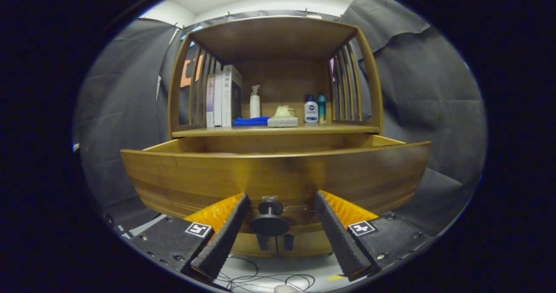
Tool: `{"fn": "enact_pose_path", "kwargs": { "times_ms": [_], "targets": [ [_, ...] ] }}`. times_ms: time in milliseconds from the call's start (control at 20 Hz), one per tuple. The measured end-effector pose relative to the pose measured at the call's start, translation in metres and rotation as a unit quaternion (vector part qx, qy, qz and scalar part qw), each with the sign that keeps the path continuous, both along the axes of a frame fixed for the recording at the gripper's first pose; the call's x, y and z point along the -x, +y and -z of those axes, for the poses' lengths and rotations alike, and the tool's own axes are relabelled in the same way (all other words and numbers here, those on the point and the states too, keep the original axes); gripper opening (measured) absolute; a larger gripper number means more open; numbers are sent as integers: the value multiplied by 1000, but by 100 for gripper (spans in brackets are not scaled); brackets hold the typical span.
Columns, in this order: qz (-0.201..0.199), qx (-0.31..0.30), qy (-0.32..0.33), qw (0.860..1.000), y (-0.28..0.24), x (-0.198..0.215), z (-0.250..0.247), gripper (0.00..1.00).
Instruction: Pull open the drawer, take out the items inside it, and place them on the countertop above the cabinet.
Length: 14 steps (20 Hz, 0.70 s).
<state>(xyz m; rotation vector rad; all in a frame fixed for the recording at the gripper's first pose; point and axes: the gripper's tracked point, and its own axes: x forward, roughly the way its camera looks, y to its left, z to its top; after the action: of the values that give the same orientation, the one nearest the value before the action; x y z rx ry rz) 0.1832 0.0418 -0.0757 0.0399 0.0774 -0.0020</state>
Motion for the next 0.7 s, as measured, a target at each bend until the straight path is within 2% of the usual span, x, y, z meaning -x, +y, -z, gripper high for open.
{"fn": "enact_pose_path", "kwargs": {
  "times_ms": [700],
  "targets": [
    [6, 5, 6, 1000, 3, -77, -13, 99]
  ]
}}
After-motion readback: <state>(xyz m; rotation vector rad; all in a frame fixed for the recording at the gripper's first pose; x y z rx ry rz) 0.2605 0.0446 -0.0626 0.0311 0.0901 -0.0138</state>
